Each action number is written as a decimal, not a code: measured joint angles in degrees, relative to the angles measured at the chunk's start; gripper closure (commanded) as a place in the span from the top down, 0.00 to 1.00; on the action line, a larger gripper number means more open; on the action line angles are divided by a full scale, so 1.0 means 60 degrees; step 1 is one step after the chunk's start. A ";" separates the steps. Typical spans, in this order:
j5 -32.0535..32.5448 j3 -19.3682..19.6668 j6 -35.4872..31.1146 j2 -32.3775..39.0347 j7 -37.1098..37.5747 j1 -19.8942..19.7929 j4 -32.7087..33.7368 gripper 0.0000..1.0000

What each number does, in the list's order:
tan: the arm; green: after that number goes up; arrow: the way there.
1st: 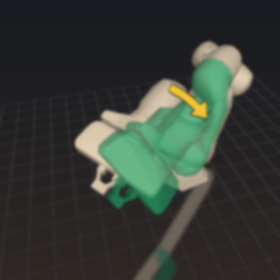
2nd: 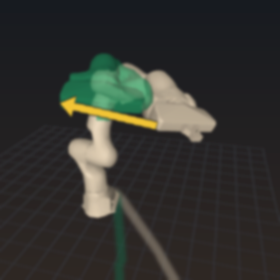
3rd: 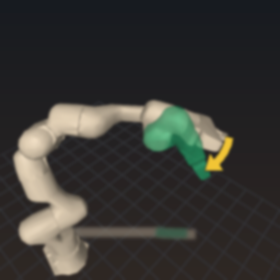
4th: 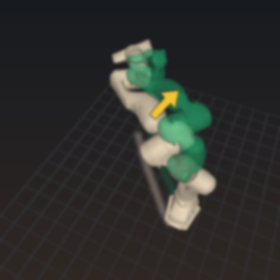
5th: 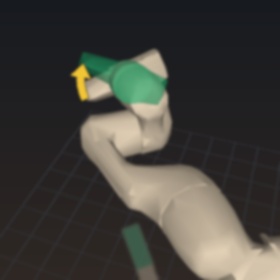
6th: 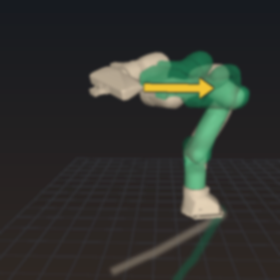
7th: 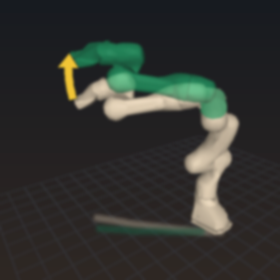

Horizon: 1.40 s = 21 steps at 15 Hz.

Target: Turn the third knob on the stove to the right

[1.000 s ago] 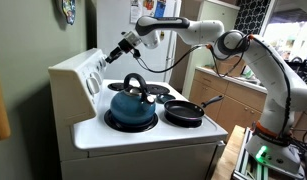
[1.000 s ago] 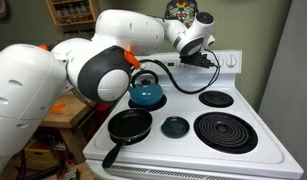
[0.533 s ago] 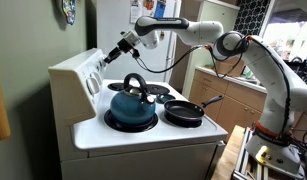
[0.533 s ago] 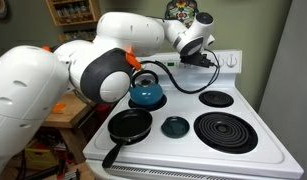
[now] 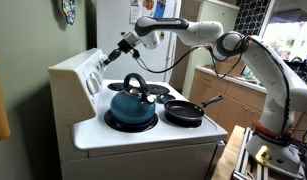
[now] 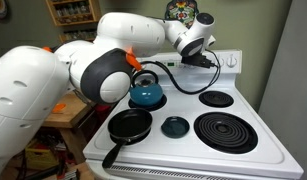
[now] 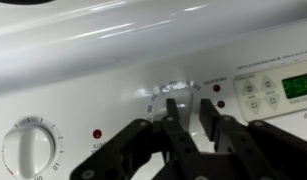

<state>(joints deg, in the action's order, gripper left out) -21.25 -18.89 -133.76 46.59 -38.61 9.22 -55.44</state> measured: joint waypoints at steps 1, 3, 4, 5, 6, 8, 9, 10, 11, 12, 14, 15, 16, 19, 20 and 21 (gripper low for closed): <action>0.0000 0.0003 0.0000 0.0002 0.0000 -0.0004 0.0000 0.13; 0.0012 0.0037 -0.0002 0.0002 0.0000 -0.0004 0.0003 0.00; 0.0008 0.0056 -0.0002 0.0000 0.0000 -0.0012 0.0003 0.04; 0.0009 0.0057 0.0000 -0.0002 0.0000 -0.0011 0.0003 0.04; 0.0008 0.0057 0.0001 -0.0002 0.0000 -0.0011 0.0003 0.04; -0.0007 0.0057 0.0001 -0.0002 0.0001 -0.0013 0.0003 0.04; -0.0051 0.0051 0.0000 0.0001 0.0009 -0.0022 0.0002 0.04; -0.0135 0.0029 -0.0005 0.0011 0.0014 -0.0044 0.0001 0.04; -0.0254 -0.0015 -0.0007 0.0031 0.0014 -0.0087 0.0000 0.04; -0.0420 -0.0089 -0.0006 0.0058 0.0014 -0.0156 -0.0004 0.04; -0.0845 -0.0310 0.0002 0.0150 0.0013 -0.0346 -0.0009 0.04; -0.1040 -0.0411 0.0021 0.0191 0.0014 -0.0438 -0.0012 0.04; -0.1232 -0.0499 0.0042 0.0232 0.0045 -0.0516 -0.0014 0.04; -0.1624 -0.0587 0.0108 0.0296 0.0550 -0.0623 -0.0013 0.16; -0.1644 -0.0587 0.0112 0.0296 0.0708 -0.0624 -0.0013 0.16; -0.1652 -0.0587 0.0114 0.0296 0.0798 -0.0624 -0.0013 0.16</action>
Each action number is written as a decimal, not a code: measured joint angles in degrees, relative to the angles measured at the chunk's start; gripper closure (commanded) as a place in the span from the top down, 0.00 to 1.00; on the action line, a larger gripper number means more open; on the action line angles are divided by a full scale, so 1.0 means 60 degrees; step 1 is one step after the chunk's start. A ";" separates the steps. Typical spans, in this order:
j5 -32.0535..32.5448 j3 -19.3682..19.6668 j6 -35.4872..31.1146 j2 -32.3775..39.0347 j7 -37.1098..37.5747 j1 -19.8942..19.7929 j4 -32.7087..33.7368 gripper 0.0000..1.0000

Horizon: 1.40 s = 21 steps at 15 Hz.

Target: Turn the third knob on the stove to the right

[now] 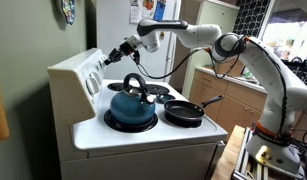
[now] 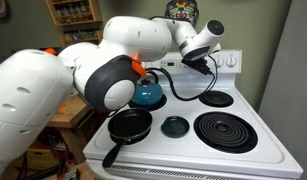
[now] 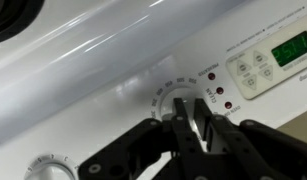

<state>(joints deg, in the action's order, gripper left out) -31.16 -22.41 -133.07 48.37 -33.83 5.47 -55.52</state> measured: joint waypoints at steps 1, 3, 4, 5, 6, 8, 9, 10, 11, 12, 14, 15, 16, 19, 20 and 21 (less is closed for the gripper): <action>-0.0007 0.0000 0.0001 0.0000 0.0032 0.0000 0.0000 0.16; -0.0013 0.0000 0.0003 0.0001 0.0068 -0.0001 0.0000 0.16; -0.0016 0.0000 0.0003 0.0001 0.0077 -0.0001 0.0000 0.04; -0.0017 0.0000 0.0003 0.0001 0.0083 -0.0001 0.0000 0.04; -0.0005 0.0012 0.0056 -0.0009 0.0082 -0.0015 -0.0001 0.04; -0.0011 0.0011 0.0053 -0.0009 0.0166 -0.0017 -0.0002 0.04; -0.0049 0.0008 0.0051 -0.0007 0.0307 -0.0020 -0.0005 0.04; -0.0153 0.0004 0.0052 -0.0005 0.0506 -0.0033 -0.0017 0.04; -0.0284 -0.0002 0.0053 -0.0002 0.0699 -0.0053 -0.0036 0.04; -0.0419 -0.0014 0.0053 0.0000 0.0885 -0.0077 -0.0060 0.04; -0.0689 -0.0040 0.0058 0.0015 0.1223 -0.0124 -0.0100 0.04; -0.0802 -0.0046 0.0062 0.0020 0.1414 -0.0141 -0.0114 0.04; -0.0897 -0.0048 0.0067 0.0025 0.1611 -0.0152 -0.0124 0.04; -0.1068 -0.0047 0.0077 0.0030 0.2283 -0.0167 -0.0140 0.04; -0.1114 -0.0047 0.0077 0.0030 0.2487 -0.0170 -0.0146 0.04; -0.1162 -0.0047 0.0078 0.0030 0.2645 -0.0174 -0.0153 0.04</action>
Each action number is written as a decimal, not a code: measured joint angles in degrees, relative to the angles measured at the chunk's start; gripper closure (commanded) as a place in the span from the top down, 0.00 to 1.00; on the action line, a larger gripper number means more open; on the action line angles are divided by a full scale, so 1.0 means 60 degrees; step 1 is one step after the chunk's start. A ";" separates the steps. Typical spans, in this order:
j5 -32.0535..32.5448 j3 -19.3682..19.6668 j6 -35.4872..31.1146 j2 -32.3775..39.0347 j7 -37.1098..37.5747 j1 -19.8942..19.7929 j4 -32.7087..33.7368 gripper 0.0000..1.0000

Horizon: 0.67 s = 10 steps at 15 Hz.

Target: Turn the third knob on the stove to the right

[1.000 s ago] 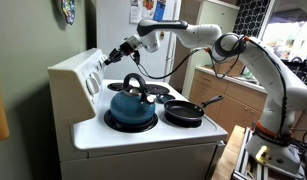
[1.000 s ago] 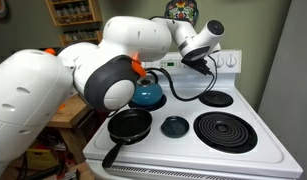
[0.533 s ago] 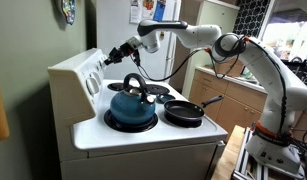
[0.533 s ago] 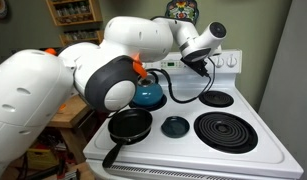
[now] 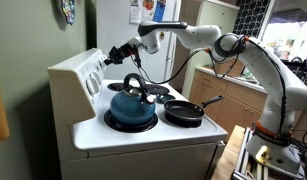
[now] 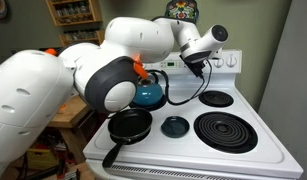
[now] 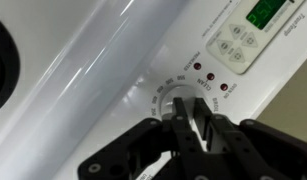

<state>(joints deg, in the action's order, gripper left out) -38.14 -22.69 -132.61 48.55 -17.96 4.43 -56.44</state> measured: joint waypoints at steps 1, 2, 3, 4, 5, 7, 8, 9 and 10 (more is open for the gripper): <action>-0.0044 -0.0001 0.0000 0.0000 0.0125 -0.0005 -0.0008 0.04; -0.0090 -0.0002 0.0000 0.0000 0.0246 -0.0010 -0.0017 0.04; -0.0122 -0.0002 0.0000 0.0000 0.0380 -0.0014 -0.0024 0.04; -0.0130 -0.0002 0.0000 -0.0001 0.0546 -0.0015 -0.0027 0.04; -0.0131 -0.0002 0.0000 -0.0002 0.0718 -0.0014 -0.0027 0.04; -0.0135 -0.0003 0.0000 -0.0004 0.1058 -0.0014 -0.0027 0.04; -0.0136 -0.0004 0.0000 -0.0005 0.1185 -0.0014 -0.0027 0.04; -0.0136 -0.0004 0.0000 -0.0006 0.1302 -0.0013 -0.0027 0.04; -0.0137 -0.0004 0.0000 -0.0006 0.1392 -0.0013 -0.0027 0.04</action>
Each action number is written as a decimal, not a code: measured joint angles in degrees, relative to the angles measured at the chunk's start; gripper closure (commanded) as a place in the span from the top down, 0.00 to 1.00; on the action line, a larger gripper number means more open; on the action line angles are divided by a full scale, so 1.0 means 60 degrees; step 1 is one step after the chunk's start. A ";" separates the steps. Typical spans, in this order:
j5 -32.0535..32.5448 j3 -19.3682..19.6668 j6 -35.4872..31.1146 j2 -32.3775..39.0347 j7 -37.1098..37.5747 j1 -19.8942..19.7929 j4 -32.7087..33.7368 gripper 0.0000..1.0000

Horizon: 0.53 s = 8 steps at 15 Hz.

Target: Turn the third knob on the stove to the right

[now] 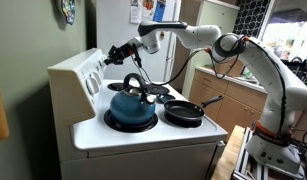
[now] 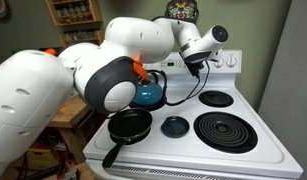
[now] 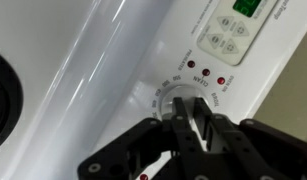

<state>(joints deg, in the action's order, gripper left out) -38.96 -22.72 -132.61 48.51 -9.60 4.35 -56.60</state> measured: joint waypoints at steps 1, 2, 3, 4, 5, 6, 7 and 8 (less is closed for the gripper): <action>0.0000 0.0000 0.0000 -0.0001 0.0092 0.0000 0.0000 0.04; 0.0000 0.0000 0.0000 -0.0001 0.0168 0.0001 0.0000 0.27; 0.0000 0.0000 0.0000 -0.0002 0.0238 0.0002 0.0000 0.42; 0.0001 0.0002 -0.0011 -0.0002 0.0290 0.0004 0.0002 0.48; -0.0001 -0.0002 -0.0182 0.0002 0.0331 0.0032 0.0028 0.55; -0.0001 -0.0002 -0.0410 0.0000 0.0375 0.0093 0.0080 0.64; 0.0031 0.0019 -0.0634 -0.0006 0.0424 0.0169 0.0114 0.71; 0.0084 0.0059 -0.0861 -0.0027 0.0469 0.0265 0.0126 0.78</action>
<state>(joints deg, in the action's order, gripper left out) -38.45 -22.37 -137.77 48.35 -6.79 5.94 -55.84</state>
